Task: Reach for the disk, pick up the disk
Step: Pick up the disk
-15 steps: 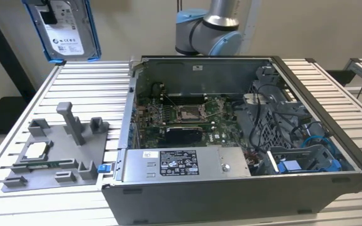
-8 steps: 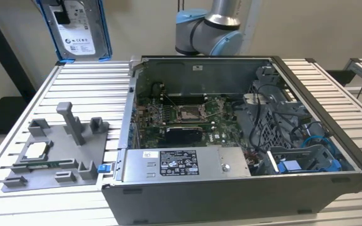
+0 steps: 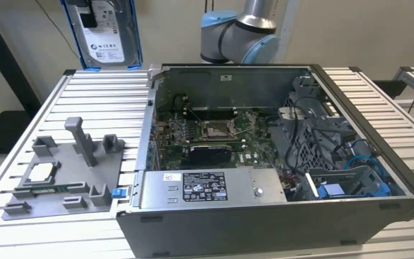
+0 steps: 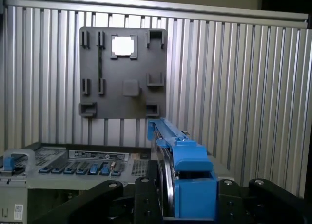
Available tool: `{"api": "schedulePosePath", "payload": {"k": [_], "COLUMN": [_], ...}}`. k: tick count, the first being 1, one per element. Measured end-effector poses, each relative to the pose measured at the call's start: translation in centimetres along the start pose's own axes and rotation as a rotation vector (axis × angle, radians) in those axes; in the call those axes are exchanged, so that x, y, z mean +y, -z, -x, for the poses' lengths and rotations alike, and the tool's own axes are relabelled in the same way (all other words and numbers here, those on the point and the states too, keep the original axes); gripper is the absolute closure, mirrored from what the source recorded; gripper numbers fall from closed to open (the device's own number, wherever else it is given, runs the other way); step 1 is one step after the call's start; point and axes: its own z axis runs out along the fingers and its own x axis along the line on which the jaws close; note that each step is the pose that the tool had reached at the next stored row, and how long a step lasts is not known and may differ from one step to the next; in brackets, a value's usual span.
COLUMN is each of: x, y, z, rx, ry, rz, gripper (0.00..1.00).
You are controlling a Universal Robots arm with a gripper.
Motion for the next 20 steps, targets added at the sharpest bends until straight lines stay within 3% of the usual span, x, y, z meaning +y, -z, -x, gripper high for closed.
{"api": "schedulePosePath", "payload": {"k": [20], "x": [-7.10], "y": [0.10], "z": [-0.23], "rx": [0.0000], "ry": [0.000], "rz": [0.0010], "gripper": [1.00]}}
